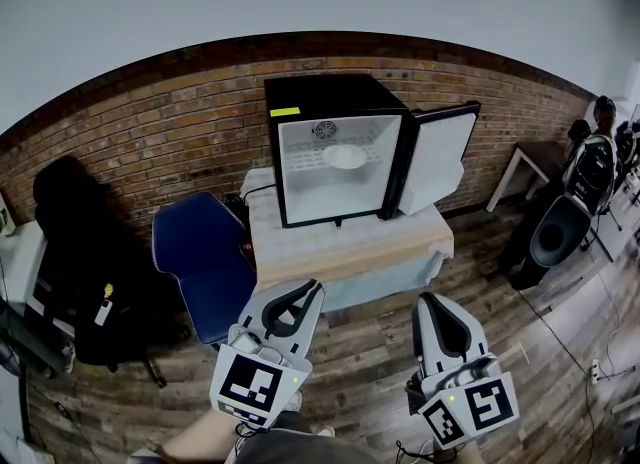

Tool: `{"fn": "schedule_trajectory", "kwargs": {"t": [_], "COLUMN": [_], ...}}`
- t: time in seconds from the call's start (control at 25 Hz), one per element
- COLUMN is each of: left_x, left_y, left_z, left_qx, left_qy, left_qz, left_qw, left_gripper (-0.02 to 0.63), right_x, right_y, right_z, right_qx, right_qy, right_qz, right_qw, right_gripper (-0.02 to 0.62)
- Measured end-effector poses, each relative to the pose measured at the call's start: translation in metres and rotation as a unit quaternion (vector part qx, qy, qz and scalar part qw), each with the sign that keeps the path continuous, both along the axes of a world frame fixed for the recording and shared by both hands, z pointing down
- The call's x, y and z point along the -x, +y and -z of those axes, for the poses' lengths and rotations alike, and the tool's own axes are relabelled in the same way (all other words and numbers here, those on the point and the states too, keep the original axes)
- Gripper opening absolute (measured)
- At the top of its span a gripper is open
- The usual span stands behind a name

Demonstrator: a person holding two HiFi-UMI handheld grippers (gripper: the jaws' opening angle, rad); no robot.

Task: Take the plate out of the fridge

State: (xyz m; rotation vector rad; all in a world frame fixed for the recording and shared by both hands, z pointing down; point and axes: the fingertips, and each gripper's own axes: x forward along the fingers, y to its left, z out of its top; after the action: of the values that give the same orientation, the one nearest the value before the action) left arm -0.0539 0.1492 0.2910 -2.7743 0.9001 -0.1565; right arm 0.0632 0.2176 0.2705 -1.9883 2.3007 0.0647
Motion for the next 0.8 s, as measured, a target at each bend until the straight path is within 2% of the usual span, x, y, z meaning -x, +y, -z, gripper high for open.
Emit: {"fn": "schedule_trajectory", "kwargs": {"t": [0.28, 0.48, 0.8], "left_x": [0.001, -0.006, -0.019], "left_y": [-0.005, -0.018, -0.059], "left_z": [-0.004, -0.012, -0.016], "left_qx": [0.012, 0.004, 0.011], "left_qy": [0.001, -0.004, -0.002], "left_qz": [0.01, 0.003, -0.001], "left_qw": [0.9999, 1.0, 0.9999], "left_gripper": [0.031, 0.031, 0.031], "right_x": [-0.003, -0.005, -0.015], "right_y": [-0.007, -0.021, -0.065], "right_z": [-0.005, -0.013, -0.017], "right_qx": [-0.003, 0.001, 0.011], "right_qy": [-0.01, -0.003, 0.005], "right_qz": [0.004, 0.003, 0.003], "right_qw": [1.0, 1.0, 1.0], "right_gripper": [0.034, 0.034, 0.034]}}
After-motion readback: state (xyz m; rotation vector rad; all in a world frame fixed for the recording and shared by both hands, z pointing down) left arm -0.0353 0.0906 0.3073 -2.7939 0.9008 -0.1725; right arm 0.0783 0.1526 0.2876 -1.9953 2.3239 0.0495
